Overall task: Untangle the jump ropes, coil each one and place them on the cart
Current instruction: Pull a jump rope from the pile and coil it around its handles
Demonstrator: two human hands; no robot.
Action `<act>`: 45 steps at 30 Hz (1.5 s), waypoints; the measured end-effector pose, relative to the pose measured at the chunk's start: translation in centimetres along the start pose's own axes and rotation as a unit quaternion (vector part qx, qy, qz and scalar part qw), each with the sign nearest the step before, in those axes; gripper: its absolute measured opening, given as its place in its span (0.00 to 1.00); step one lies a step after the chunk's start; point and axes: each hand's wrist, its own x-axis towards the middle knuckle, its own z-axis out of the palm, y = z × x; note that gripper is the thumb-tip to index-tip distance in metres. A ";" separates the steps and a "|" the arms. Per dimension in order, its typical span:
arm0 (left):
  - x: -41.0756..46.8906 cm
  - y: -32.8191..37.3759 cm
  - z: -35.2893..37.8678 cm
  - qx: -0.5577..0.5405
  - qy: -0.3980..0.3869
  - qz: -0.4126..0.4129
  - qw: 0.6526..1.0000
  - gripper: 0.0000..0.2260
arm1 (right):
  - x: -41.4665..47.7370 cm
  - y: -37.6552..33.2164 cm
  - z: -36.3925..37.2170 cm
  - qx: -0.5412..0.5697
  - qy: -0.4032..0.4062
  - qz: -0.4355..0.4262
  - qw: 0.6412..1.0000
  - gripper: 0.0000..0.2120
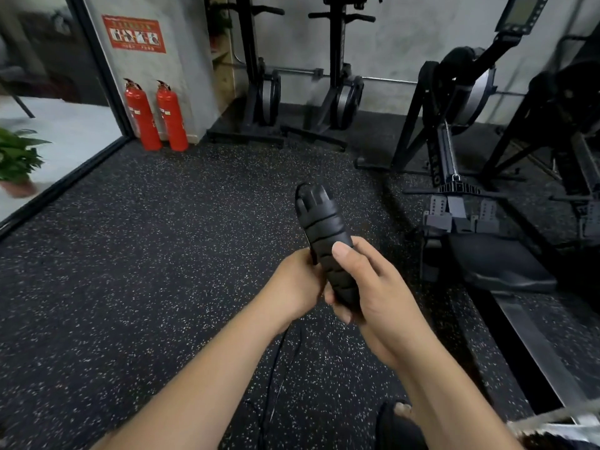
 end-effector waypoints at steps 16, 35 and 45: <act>1.9 -1.6 3.7 0.324 -0.153 -0.013 0.933 0.08 | 0.5 2.3 -5.0 0.048 -0.073 0.057 0.995 0.16; -1.0 -0.7 -4.3 0.030 -0.114 0.049 0.992 0.08 | 1.7 2.8 -8.4 -0.382 0.026 0.082 0.920 0.31; -0.4 -1.6 -4.3 -0.009 -0.181 0.052 0.982 0.06 | -0.1 -0.4 -6.6 -0.337 -0.256 0.147 0.894 0.25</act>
